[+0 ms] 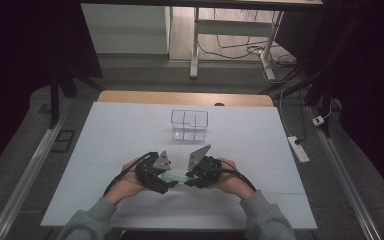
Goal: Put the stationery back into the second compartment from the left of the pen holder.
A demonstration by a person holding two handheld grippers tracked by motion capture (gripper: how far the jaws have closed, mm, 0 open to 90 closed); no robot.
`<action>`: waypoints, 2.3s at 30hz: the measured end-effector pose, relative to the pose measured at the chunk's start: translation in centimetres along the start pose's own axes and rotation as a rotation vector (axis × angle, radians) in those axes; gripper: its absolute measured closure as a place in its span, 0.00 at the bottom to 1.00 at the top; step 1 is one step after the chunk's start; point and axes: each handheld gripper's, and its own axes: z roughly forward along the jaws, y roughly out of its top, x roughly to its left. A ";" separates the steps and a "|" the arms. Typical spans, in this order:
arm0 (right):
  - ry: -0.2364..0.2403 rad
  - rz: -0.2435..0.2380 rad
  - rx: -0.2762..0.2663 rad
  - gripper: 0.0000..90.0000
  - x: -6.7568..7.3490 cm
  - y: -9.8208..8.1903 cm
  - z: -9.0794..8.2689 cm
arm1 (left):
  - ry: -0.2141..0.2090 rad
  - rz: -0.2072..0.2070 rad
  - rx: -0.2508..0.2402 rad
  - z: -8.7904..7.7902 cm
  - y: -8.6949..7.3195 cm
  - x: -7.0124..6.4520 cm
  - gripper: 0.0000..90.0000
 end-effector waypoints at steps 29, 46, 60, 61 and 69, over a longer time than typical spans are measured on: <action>-0.090 0.077 -0.147 0.51 -0.3 0.2 -1.3 | -0.022 0.080 0.041 1.0 -0.4 -0.6 0.72; -0.232 0.315 -0.370 0.40 -1.7 -1.2 -3.7 | 0.100 -0.079 -0.098 -0.4 -1.7 0.9 0.71; -0.207 0.400 -0.403 0.34 -1.7 -1.1 -2.9 | 0.179 -0.108 -0.184 -0.8 -1.8 0.7 0.71; -0.206 0.404 -0.406 0.34 -1.7 -1.0 -2.8 | 0.179 -0.106 -0.188 -0.7 -1.7 0.6 0.71; -0.190 0.429 -0.411 0.34 -1.5 -0.8 -1.9 | 0.180 -0.070 -0.200 -0.3 -1.1 -0.5 0.71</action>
